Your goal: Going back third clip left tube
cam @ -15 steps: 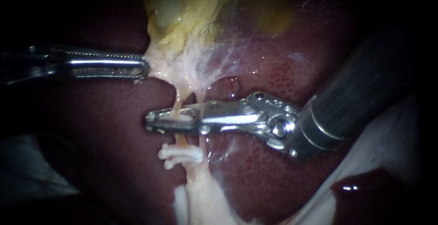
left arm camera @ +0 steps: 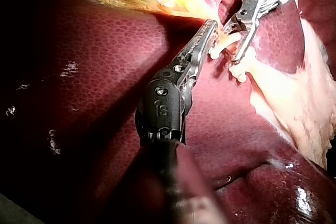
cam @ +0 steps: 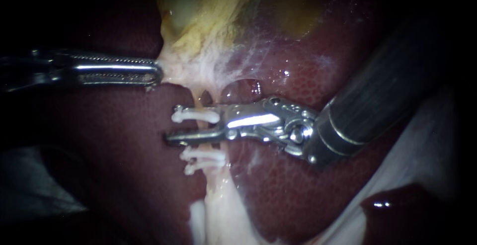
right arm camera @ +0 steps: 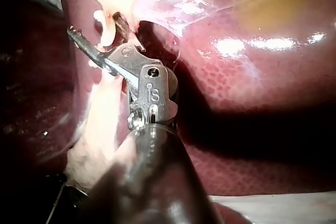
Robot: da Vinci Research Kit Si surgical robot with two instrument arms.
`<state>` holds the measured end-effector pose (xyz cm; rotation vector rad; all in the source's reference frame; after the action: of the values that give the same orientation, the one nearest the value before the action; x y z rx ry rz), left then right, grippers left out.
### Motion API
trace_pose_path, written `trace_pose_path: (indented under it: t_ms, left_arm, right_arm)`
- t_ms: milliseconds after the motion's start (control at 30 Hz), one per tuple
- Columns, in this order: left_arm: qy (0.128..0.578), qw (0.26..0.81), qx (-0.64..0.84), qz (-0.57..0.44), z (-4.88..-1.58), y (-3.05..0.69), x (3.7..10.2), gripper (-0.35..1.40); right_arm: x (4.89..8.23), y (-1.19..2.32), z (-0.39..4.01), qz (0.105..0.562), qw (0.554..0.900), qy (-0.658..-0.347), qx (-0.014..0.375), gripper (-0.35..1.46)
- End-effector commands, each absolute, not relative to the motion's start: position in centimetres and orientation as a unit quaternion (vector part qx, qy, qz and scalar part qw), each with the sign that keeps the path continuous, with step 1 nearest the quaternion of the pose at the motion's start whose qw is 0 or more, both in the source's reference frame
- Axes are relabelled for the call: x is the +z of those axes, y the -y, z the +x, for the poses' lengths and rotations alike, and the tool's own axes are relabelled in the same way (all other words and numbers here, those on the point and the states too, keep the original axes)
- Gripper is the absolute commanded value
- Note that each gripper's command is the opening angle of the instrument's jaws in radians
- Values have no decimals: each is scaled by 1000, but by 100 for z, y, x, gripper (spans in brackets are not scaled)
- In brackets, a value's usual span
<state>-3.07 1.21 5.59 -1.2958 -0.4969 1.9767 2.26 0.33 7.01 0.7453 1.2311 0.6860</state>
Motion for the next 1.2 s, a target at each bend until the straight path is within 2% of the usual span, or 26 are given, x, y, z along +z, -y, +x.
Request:
trace_pose_path:
  t_ms: [33,200,500,633,867,967,1200]
  left_arm:
    - [192,355,765,-502,-307,-121,558,-35]
    - [192,355,765,-502,-307,-121,558,-35]
    - [193,355,765,-502,-306,-121,558,-35]
    - [193,354,765,-502,-304,-121,558,-35]
    - [193,354,765,-502,-303,-121,557,-35]
    - [193,354,765,-502,-303,-121,557,-35]
    - [193,354,765,-502,-304,-121,557,-35]
  right_arm:
    - [703,-34,224,332,700,-553,307,49]
    - [705,-35,213,335,699,-552,308,49]
    - [681,-31,197,341,699,-551,302,50]
    - [664,-31,179,324,726,-548,260,50]
    - [629,-32,132,248,786,-542,163,50]
    - [611,-33,106,224,795,-548,132,50]
    - [573,-44,66,206,800,-555,97,50]
